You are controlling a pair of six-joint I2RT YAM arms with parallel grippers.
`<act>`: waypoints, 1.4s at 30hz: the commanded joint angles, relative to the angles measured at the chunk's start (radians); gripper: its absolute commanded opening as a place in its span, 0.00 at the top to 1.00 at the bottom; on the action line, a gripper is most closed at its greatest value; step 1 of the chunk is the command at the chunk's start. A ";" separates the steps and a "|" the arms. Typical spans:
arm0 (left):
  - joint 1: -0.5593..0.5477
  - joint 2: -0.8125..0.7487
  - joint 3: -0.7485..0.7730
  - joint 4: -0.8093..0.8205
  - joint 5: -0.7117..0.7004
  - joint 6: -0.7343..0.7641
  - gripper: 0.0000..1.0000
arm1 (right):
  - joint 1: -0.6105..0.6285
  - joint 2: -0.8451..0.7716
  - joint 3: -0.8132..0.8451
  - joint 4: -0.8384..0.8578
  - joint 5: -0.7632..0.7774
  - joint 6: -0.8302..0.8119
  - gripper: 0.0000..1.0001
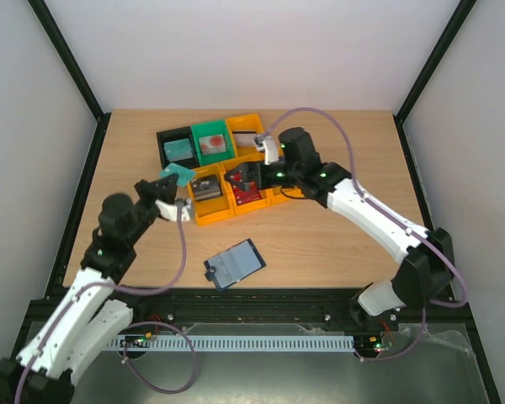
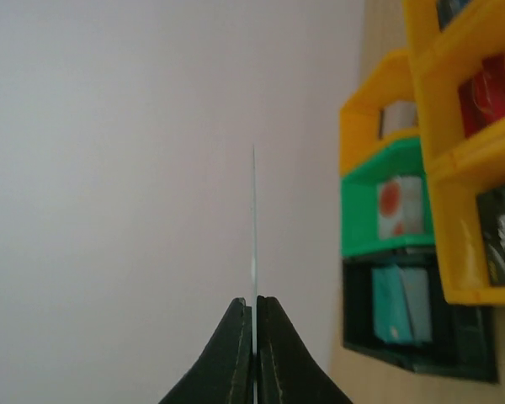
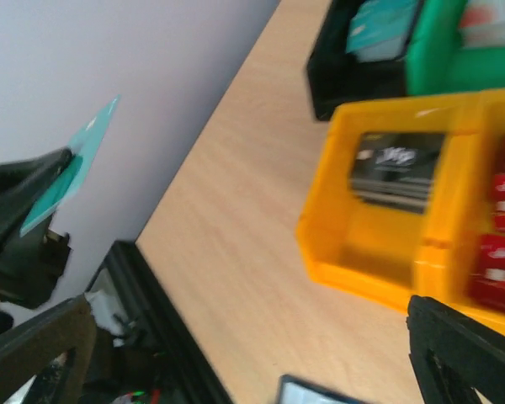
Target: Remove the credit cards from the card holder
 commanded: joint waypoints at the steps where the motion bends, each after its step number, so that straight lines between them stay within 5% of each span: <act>1: 0.004 0.267 0.245 -0.426 -0.221 -0.084 0.98 | -0.054 -0.128 -0.074 0.001 0.117 -0.052 0.01; 11: 0.060 0.876 0.766 -0.646 -0.338 -0.185 0.98 | -0.197 -0.236 -0.137 -0.106 0.072 -0.257 0.01; 16: 0.086 1.261 1.292 -0.913 -0.331 -0.387 0.98 | -0.216 -0.267 -0.162 -0.095 0.081 -0.293 0.01; 19: 0.109 1.427 1.463 -0.949 -0.340 -0.466 0.98 | -0.220 -0.278 -0.167 -0.101 0.109 -0.310 0.01; 42: 0.171 1.615 1.289 -0.550 -0.462 -0.408 0.98 | -0.227 -0.172 -0.084 -0.152 0.133 -0.339 0.01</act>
